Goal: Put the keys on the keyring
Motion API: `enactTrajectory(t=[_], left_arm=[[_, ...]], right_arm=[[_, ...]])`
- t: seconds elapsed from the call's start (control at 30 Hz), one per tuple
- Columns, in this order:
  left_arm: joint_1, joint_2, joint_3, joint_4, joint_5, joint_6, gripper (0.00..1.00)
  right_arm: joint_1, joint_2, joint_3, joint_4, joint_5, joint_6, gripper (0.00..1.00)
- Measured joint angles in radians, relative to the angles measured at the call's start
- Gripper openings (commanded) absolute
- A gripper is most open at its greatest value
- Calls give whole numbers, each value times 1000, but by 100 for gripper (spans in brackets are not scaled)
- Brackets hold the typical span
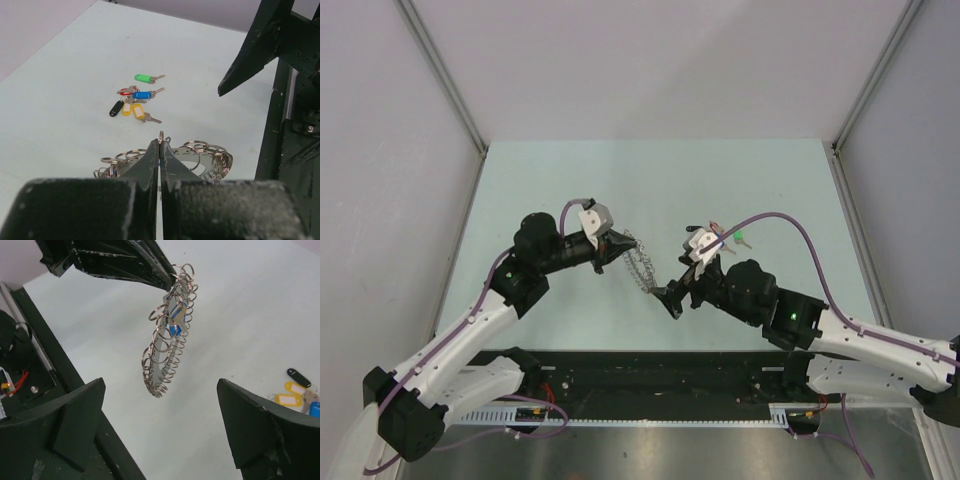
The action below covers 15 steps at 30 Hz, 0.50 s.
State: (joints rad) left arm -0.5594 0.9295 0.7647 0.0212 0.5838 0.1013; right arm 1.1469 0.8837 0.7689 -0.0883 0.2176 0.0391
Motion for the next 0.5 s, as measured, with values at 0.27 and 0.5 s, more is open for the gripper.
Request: enactTrajectory(t=[0.27, 0.5], left_arm=[[2, 0, 2, -34, -64, 4, 0], [3, -4, 14, -92, -130, 31, 0]], right_arm=[[-40, -62, -68, 60, 138, 233, 100], [-130, -78, -68, 85, 158, 269, 100]])
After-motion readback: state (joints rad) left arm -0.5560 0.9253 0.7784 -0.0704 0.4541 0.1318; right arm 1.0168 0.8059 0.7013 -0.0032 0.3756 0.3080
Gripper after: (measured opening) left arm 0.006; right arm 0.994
